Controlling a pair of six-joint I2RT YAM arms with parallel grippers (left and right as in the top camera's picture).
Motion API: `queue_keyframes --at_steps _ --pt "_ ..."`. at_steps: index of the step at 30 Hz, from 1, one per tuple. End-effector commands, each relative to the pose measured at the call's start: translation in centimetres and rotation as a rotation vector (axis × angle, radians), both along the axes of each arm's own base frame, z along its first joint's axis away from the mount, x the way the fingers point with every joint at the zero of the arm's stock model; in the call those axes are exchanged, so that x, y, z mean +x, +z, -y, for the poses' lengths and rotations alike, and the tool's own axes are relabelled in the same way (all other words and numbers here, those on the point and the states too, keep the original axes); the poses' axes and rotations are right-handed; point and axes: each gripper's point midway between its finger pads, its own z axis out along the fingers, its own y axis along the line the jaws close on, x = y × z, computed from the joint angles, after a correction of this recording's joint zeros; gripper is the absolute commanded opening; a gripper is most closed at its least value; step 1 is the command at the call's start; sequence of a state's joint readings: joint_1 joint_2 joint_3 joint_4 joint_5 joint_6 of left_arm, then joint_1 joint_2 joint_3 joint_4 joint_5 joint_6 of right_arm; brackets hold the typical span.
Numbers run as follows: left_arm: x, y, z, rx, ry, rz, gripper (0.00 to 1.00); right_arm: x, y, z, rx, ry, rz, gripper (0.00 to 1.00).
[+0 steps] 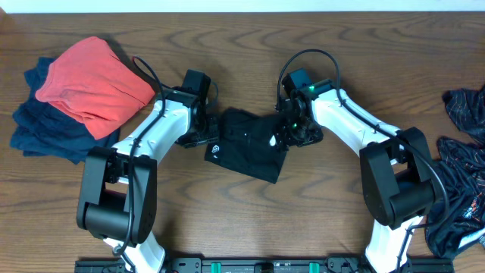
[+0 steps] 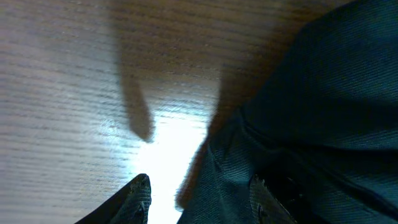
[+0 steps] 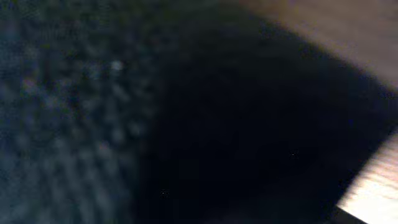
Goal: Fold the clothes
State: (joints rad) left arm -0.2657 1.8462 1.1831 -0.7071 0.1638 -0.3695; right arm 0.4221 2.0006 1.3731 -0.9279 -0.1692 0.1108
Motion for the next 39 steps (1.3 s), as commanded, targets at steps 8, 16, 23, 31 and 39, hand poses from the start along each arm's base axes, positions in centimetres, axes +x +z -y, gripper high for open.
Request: queue_keyframes --at_steps 8,16,23,31,39 --pt "-4.0 -0.4 -2.2 0.107 0.072 -0.141 0.53 5.8 0.3 7.1 -0.326 -0.177 0.252 0.76" --pt "4.0 8.0 -0.8 0.036 -0.019 0.345 0.62 8.9 7.2 4.9 -0.156 -0.165 0.383 0.80" --pt "7.8 10.1 3.1 -0.122 -0.193 0.535 0.62 3.0 14.4 -6.7 0.578 0.028 0.157 0.78" --pt "7.5 3.8 4.8 -0.188 -0.243 0.392 0.62 -1.4 12.4 -9.1 0.681 0.071 -0.012 0.74" --pt "5.5 -0.4 4.2 -0.157 -0.234 0.242 0.62 -5.5 5.7 -8.4 0.597 0.071 -0.115 0.71"
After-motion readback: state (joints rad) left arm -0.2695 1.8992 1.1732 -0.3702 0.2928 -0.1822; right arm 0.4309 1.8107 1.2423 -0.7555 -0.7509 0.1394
